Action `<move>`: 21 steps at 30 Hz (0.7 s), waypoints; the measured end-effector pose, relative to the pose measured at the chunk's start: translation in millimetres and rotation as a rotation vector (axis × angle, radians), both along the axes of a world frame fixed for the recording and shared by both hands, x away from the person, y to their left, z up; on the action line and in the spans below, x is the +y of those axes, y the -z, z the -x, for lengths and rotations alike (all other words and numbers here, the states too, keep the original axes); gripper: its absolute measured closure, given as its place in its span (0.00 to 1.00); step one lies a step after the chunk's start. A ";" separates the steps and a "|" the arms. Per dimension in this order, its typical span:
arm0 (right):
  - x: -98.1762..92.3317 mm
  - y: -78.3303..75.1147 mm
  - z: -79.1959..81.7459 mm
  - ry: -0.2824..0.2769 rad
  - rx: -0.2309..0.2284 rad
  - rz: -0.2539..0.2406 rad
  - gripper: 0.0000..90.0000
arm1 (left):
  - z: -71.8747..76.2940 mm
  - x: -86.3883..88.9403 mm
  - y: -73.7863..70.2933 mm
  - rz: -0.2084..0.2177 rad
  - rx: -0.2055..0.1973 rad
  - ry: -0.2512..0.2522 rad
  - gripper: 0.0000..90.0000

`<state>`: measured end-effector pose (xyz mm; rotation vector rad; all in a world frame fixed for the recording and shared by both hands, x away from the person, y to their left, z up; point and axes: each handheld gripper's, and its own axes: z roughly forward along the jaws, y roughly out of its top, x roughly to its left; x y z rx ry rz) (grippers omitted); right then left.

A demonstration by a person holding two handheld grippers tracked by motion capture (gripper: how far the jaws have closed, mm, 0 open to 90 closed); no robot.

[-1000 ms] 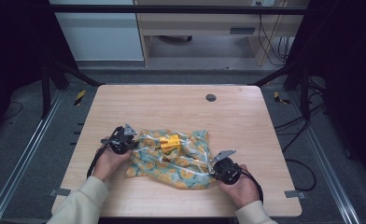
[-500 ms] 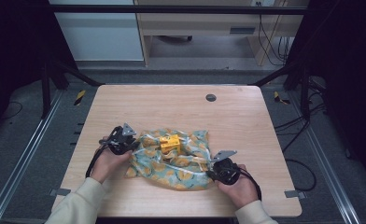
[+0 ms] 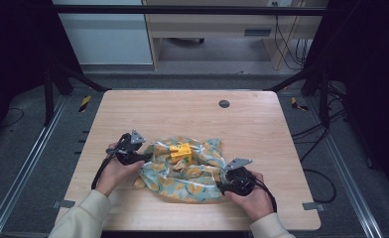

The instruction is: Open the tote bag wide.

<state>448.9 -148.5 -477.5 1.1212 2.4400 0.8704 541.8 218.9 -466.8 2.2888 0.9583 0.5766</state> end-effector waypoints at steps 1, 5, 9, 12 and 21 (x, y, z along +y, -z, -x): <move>0.3 -0.3 -0.2 0.003 -0.006 0.004 0.36 | 0.1 0.4 -0.8 0.000 0.000 -0.003 0.34; 1.7 -1.4 -0.5 0.015 -0.025 -0.004 0.23 | 0.1 3.0 -5.5 0.035 -0.005 -0.016 0.25; 2.9 -5.4 -0.2 0.034 -0.040 -0.020 0.15 | 1.7 3.2 -13.4 0.067 -0.025 -0.025 0.19; 1.9 -9.9 0.7 0.045 -0.068 -0.036 0.11 | 2.7 2.0 -21.3 0.107 -0.038 -0.027 0.16; -4.8 -29.0 5.4 0.071 -0.156 -0.094 0.07 | 9.8 -2.8 -49.2 0.155 -0.083 -0.013 0.15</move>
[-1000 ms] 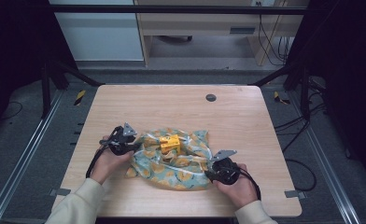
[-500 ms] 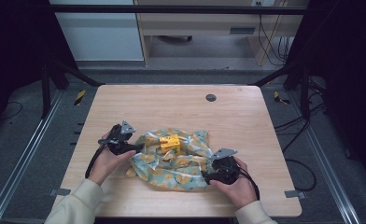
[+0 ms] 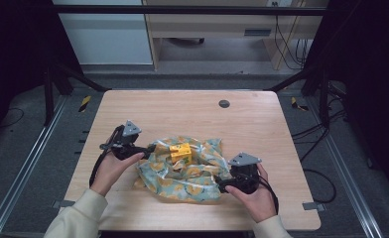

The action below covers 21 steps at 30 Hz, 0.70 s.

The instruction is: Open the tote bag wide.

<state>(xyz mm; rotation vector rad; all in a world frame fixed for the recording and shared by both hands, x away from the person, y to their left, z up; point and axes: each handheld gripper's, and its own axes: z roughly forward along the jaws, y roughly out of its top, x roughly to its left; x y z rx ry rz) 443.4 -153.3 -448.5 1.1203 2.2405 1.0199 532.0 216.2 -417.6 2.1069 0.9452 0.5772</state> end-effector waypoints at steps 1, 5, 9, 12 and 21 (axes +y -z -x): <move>-0.9 -3.2 0.8 0.006 -0.015 -0.008 0.07 | 1.5 -0.4 -4.5 0.003 -0.008 0.001 0.15; -5.5 -18.2 4.4 0.030 -0.079 -0.046 0.06 | 7.0 0.3 -16.5 0.018 -0.025 0.000 0.15; -11.5 -28.7 8.7 0.048 -0.113 -0.078 0.06 | 15.0 3.1 -25.9 0.038 -0.029 0.004 0.15; -16.8 -33.9 12.2 0.060 -0.132 -0.091 0.06 | 21.7 6.2 -31.4 0.046 -0.032 0.009 0.14; -29.6 -42.8 19.2 0.063 -0.146 -0.091 0.05 | 43.3 19.0 -42.8 0.035 -0.044 -0.012 0.03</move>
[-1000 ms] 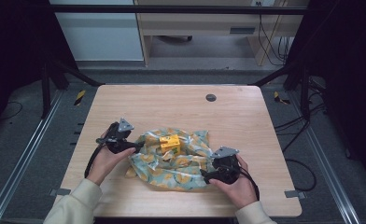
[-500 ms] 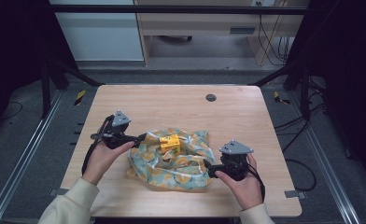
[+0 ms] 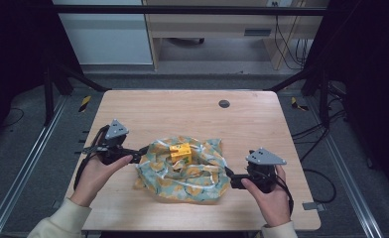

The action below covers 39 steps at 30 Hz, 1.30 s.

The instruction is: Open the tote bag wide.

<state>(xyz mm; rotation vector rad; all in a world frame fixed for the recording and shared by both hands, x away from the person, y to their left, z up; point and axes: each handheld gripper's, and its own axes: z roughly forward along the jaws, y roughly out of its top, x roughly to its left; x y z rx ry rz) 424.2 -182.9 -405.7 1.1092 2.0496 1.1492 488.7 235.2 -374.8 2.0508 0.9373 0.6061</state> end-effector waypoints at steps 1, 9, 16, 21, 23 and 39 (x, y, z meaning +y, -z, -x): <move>-2.3 -1.1 0.6 0.007 0.000 -0.002 0.05 | 2.3 2.4 -0.2 -0.003 0.001 0.002 0.04; -27.4 -0.2 5.6 0.061 0.017 0.006 0.04 | 20.3 23.4 8.2 -0.025 -0.004 0.007 0.04; -46.0 13.1 7.7 0.118 0.059 0.014 0.05 | 24.5 42.5 25.3 -0.050 0.018 -0.008 0.04; -59.0 23.4 5.5 0.169 0.082 0.010 0.04 | 21.7 61.8 41.9 -0.071 0.039 -0.054 0.04; -63.1 27.9 4.2 0.182 0.095 0.012 0.04 | 20.0 70.0 49.4 -0.070 0.058 -0.072 0.04; -72.2 57.9 -25.0 0.210 0.205 0.030 0.05 | -8.4 120.2 87.9 -0.066 0.126 -0.216 0.05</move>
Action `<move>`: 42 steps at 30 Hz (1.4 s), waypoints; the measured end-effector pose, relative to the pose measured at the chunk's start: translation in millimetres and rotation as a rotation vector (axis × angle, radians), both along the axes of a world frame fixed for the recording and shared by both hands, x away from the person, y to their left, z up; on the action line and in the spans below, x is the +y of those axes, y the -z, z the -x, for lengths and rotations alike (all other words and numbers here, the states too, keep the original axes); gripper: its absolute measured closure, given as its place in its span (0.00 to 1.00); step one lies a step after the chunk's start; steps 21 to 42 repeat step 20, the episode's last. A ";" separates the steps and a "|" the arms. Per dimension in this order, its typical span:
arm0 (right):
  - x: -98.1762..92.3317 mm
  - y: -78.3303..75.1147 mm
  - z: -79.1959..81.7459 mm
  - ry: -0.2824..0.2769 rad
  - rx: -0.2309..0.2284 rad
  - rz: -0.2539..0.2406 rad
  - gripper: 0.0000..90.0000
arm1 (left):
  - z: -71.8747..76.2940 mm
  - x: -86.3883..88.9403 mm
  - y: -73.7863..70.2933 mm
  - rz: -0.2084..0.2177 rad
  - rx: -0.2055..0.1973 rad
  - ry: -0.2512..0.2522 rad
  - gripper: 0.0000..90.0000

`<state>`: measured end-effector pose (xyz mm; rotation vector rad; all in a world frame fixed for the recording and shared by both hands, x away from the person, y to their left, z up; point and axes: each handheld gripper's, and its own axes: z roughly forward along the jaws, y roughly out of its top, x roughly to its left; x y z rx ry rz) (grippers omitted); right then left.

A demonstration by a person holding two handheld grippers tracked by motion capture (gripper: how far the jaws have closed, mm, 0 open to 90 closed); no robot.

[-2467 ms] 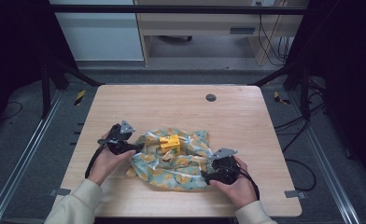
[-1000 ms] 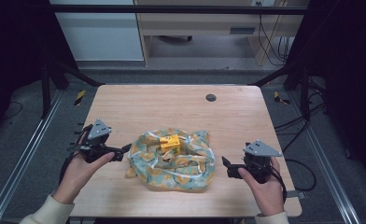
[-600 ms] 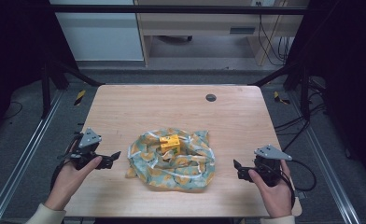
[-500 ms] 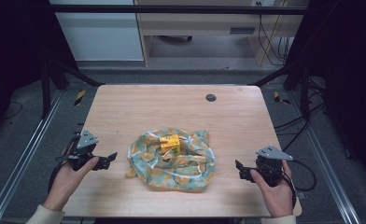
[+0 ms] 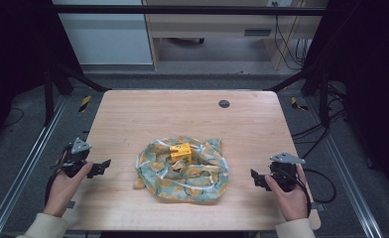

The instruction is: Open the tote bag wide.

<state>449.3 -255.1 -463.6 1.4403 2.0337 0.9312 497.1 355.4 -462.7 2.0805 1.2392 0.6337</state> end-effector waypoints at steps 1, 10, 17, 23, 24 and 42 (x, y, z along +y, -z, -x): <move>0.1 2.5 -3.5 0.001 0.010 0.003 0.05 | -1.2 0.2 1.4 0.001 0.003 -0.001 0.05; 2.0 18.1 -28.2 0.040 0.055 -0.007 0.06 | -12.0 -3.8 13.0 -0.003 0.019 -0.012 0.05; 5.9 18.5 -36.2 0.070 0.042 -0.059 0.09 | -10.8 -9.7 20.8 -0.010 0.026 -0.008 0.06; 7.1 15.0 -28.1 0.060 0.018 -0.066 0.09 | -3.0 -13.2 20.5 -0.009 0.022 0.012 0.06; 7.1 15.0 -28.1 0.060 0.018 -0.066 0.09 | -3.0 -13.2 20.5 -0.009 0.022 0.012 0.06; 7.1 15.0 -28.1 0.060 0.018 -0.066 0.09 | -3.0 -13.2 20.5 -0.009 0.022 0.012 0.06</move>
